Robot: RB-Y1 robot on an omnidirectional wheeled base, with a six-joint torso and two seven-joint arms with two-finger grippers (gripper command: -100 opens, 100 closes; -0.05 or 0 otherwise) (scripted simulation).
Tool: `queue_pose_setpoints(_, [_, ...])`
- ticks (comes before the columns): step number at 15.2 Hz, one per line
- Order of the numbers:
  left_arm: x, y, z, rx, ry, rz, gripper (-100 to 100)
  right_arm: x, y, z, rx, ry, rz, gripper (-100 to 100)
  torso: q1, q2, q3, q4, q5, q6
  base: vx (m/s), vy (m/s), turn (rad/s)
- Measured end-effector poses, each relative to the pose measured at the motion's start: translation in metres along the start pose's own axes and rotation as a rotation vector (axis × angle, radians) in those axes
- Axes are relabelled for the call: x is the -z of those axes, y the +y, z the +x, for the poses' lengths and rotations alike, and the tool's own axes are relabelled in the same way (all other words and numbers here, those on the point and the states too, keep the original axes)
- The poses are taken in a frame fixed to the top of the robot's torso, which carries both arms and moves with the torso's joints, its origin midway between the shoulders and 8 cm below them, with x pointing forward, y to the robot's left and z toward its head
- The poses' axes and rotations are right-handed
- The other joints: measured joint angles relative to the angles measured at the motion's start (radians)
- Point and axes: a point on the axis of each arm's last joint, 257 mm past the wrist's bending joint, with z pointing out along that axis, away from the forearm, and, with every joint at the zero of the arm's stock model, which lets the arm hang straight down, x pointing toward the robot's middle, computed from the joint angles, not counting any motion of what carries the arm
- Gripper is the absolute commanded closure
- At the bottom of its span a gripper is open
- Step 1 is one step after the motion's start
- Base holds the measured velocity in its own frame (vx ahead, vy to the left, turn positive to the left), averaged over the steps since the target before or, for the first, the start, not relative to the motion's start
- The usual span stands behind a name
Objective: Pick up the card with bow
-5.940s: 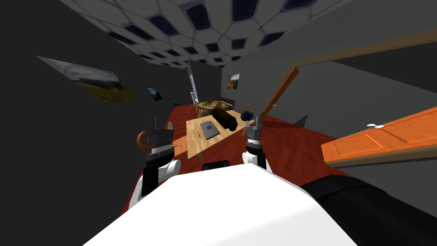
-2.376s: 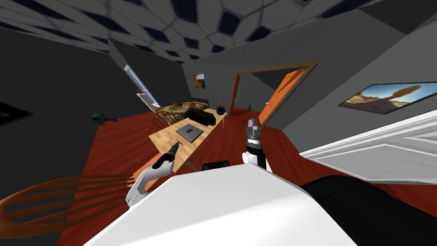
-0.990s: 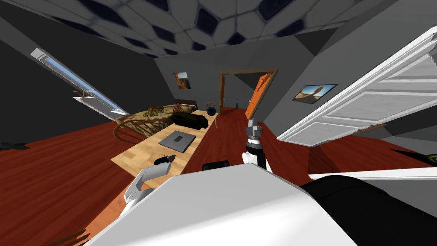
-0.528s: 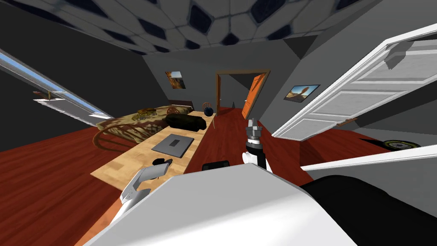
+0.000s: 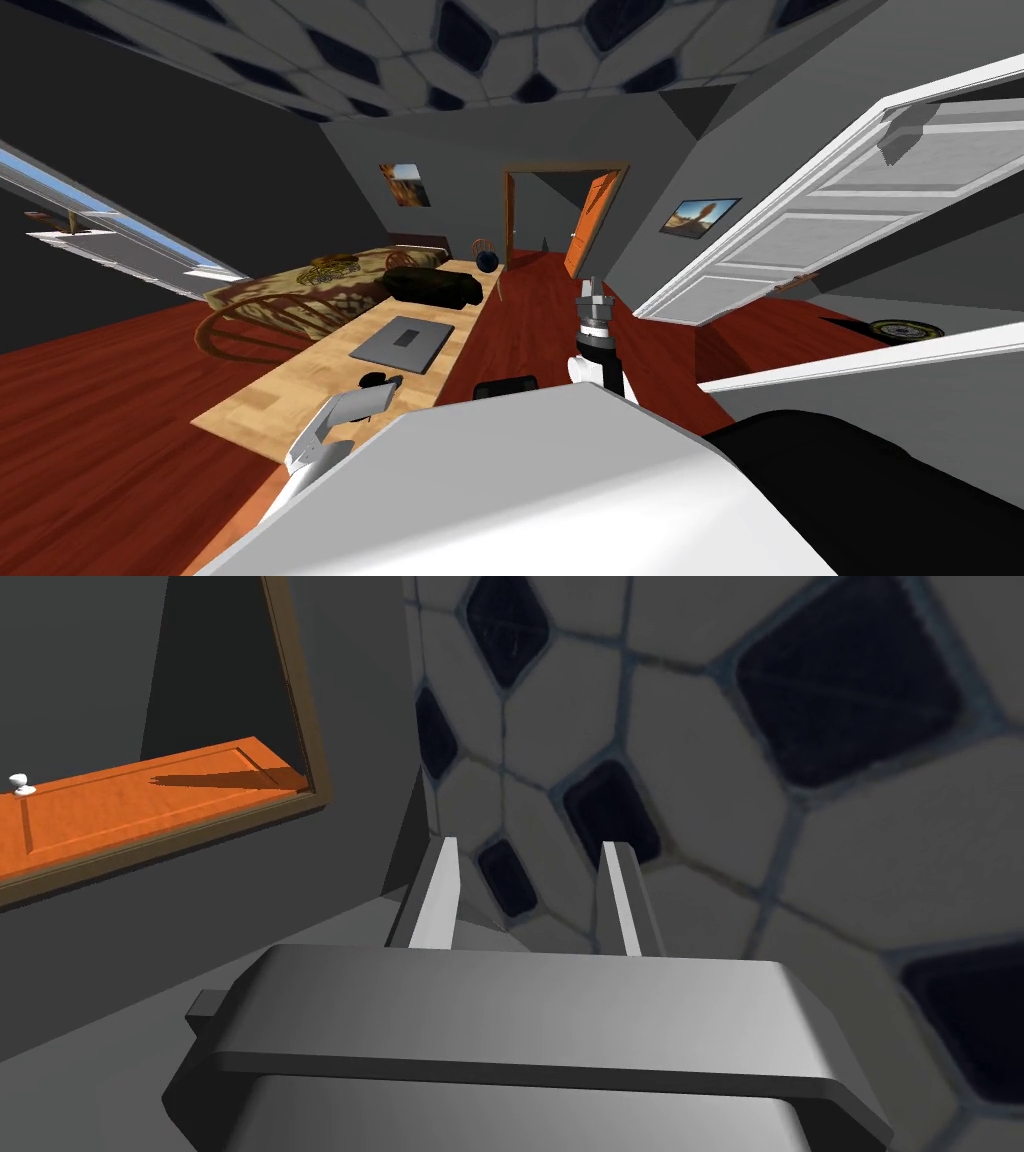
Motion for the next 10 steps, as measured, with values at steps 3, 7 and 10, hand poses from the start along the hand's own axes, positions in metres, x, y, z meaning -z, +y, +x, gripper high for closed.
queue_pose_setpoints(3, [-0.001, 0.000, 0.000, 0.001, -0.002, 0.002, 100, 0.000, 0.000, 0.000, 0.000, 0.000, 0.000, 0, -0.002, 0.000, 0.000, 0.000, 0.000, 0.000, -0.001, 0.003, 0.003])
queue_pose_setpoints(7, [0.001, 0.001, -0.001, 0.005, -0.001, 0.000, 100, 0.000, 0.000, 0.000, 0.000, 0.000, 0.000, 0, -0.002, 0.000, 0.000, 0.000, 0.000, 0.003, 0.001, -0.011, 0.016])
queue_pose_setpoints(10, [0.010, -0.001, -0.004, -0.004, 0.002, 0.002, 100, 0.000, 0.000, 0.000, 0.000, 0.000, 0.000, 0, -0.005, -0.001, 0.000, 0.000, -0.001, 0.003, 0.004, -0.028, 0.013])
